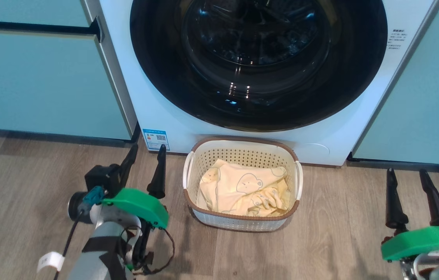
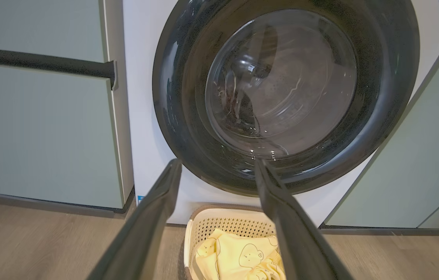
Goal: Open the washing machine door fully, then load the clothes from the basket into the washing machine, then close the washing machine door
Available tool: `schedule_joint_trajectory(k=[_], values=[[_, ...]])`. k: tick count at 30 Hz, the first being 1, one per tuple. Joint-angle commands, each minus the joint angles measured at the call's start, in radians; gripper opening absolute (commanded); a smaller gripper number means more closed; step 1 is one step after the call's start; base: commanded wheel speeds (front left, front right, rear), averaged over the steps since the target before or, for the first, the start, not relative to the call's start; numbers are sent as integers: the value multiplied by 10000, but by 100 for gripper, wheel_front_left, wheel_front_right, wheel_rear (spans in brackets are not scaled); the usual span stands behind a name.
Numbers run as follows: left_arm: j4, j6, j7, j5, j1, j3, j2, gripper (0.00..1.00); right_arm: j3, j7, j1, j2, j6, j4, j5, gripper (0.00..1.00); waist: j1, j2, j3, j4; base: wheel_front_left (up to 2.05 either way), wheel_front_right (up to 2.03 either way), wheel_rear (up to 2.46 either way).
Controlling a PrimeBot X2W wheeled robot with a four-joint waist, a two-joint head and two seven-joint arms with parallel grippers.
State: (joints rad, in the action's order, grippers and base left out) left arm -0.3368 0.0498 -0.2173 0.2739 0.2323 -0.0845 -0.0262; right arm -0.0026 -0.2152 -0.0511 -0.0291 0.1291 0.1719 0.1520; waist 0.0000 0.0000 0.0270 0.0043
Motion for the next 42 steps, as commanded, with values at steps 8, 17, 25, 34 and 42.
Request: schedule_joint_trajectory(k=[8, 17, 25, 34, 42], values=[[178, -164, -427, -1299, 827, 268, -239, 100, 108, -448, -565, -211, 15, -302, -396, 100, 0, 0, 0, -9, 0, 0, 0], [-73, -241, -444, -1325, 872, 215, -240, 100, -55, -465, -554, -212, 16, -61, 311, 100, 0, 0, -14, 4, 0, 0, 0], [-383, -373, -444, -1373, 915, 284, -240, 100, 78, -465, -531, -212, 16, 89, 396, 100, 0, 0, -34, -9, 0, 0, 0], [-665, -477, -444, -1462, 1002, 307, -240, 100, 225, -465, -549, -212, 16, 205, 354, 100, 0, 0, -42, 12, 0, 0, 0], [-782, -510, -444, -1470, 1004, 326, -240, 100, 273, -465, -557, -212, 16, 294, 332, 100, 0, 0, -61, 8, 0, 0, 0]])
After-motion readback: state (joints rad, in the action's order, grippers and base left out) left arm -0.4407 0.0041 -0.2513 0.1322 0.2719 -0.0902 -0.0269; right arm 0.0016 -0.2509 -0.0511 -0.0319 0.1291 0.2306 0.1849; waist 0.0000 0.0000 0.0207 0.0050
